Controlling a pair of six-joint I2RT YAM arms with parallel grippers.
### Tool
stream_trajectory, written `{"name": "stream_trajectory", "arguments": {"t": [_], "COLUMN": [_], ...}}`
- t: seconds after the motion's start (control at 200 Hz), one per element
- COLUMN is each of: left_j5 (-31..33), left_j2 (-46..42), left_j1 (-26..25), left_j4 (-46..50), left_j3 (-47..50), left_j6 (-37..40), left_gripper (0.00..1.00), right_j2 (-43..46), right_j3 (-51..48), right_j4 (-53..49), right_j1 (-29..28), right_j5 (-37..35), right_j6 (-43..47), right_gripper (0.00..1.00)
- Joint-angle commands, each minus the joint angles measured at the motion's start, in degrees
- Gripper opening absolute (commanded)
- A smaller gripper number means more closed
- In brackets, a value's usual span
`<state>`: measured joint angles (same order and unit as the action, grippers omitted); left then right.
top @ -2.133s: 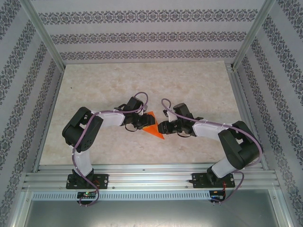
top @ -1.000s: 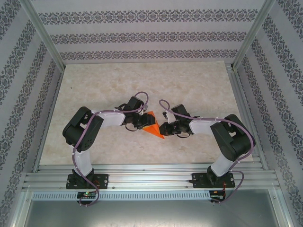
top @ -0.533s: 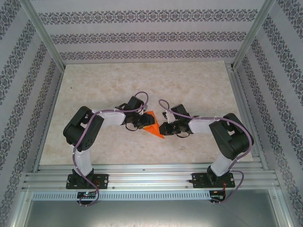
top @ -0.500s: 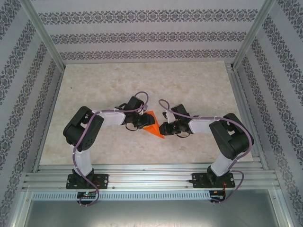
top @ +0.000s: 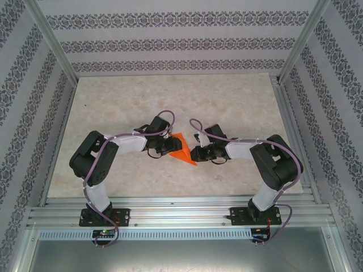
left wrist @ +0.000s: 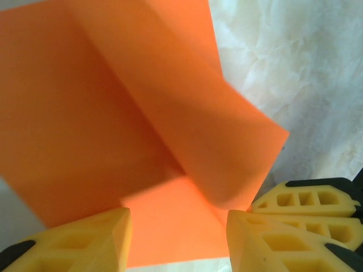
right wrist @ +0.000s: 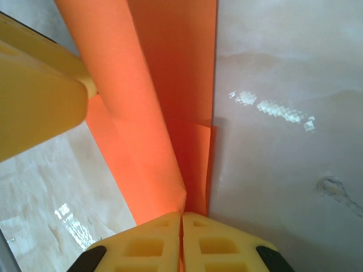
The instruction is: Fold a paper plane with a square sheet of paper (fold left side to right side)
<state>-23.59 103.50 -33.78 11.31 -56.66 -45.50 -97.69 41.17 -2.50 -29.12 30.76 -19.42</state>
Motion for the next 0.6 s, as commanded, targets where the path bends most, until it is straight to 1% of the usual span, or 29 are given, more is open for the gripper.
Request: {"name": "stream_trajectory", "arguments": {"t": [0.0,0.11,0.295,0.425,0.594], "left_j5": [0.77,-2.95,-7.21,-7.58,-7.17], "left_j2": [-2.52,-1.54,1.56,2.77,4.88], "left_j1": [0.03,-0.82,-2.78,-3.31,-3.41], "left_j4": [2.28,-1.57,-7.06,-8.49,-9.51], "left_j3": [0.46,0.07,-1.96,-2.74,-2.78], "left_j6": [1.38,0.52,-1.81,-2.67,-3.37], "left_gripper": [0.45,0.37,0.24,0.21,0.21], "right_j2": [-1.56,-1.54,-1.60,-1.61,-1.63], "right_j3": [0.23,0.32,0.40,0.32,0.32], "right_j4": [-1.28,-1.39,-1.88,-2.07,-2.17], "right_j1": [0.29,0.29,0.29,0.30,0.29], "right_j5": [-1.67,-1.76,-1.76,-1.86,-1.87], "right_j6": [1.49,1.62,1.75,1.93,1.93], "right_gripper": [0.08,0.08,0.08,0.08,0.08]}}
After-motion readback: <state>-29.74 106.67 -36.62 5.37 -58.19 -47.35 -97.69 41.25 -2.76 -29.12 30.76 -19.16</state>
